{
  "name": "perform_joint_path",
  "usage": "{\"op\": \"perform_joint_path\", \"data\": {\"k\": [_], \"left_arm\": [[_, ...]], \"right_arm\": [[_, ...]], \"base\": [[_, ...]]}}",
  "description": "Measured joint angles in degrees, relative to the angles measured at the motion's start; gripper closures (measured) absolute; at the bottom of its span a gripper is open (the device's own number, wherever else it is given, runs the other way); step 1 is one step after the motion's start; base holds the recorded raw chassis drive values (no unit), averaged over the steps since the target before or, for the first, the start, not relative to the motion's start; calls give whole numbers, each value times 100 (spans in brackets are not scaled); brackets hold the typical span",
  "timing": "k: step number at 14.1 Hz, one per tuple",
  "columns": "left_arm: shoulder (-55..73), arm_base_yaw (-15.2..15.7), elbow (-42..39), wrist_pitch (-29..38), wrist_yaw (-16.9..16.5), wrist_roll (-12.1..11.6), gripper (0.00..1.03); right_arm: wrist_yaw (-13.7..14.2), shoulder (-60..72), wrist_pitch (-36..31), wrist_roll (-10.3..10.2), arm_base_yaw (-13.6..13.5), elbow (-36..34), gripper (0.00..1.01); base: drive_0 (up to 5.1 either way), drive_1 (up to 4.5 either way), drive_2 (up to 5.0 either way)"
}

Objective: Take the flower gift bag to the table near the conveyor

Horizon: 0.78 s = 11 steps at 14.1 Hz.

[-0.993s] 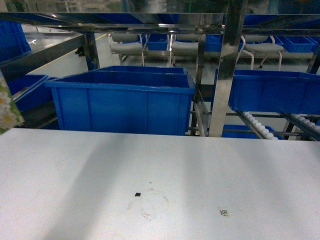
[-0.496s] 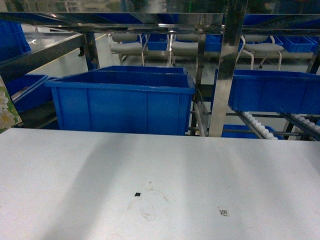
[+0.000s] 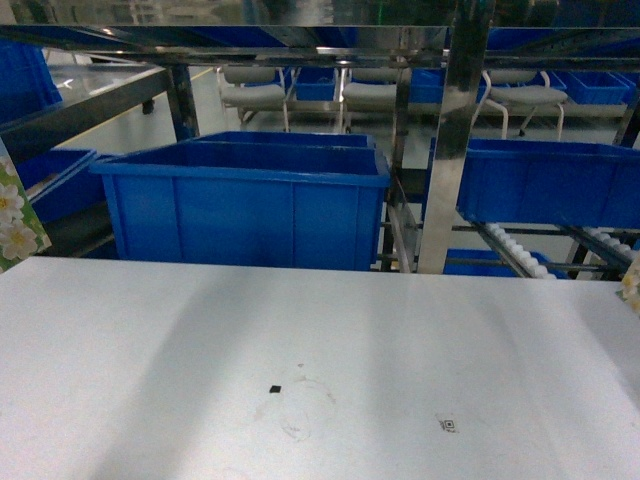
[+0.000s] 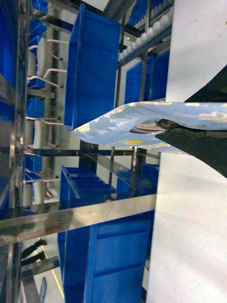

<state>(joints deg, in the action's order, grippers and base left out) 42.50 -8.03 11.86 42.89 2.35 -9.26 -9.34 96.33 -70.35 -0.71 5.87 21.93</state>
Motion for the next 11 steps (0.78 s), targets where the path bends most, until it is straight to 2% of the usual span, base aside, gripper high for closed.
{"op": "perform_joint_path", "data": {"k": [2, 5, 9, 11], "left_arm": [[0, 0, 0, 2, -2, 0, 101], [0, 0, 0, 0, -2, 0, 101], [0, 0, 0, 0, -2, 0, 101], [0, 0, 0, 0, -2, 2, 101]], "right_arm": [[4, 527, -310, -52, -114, 144, 99], [127, 1169, -302, -111, -175, 308, 99], [240, 1814, -299, -138, 63, 275, 99], [234, 1897, -417, -138, 90, 203, 99]], "base": [[0, 0, 0], [0, 0, 0], [0, 0, 0], [0, 0, 0]]}}
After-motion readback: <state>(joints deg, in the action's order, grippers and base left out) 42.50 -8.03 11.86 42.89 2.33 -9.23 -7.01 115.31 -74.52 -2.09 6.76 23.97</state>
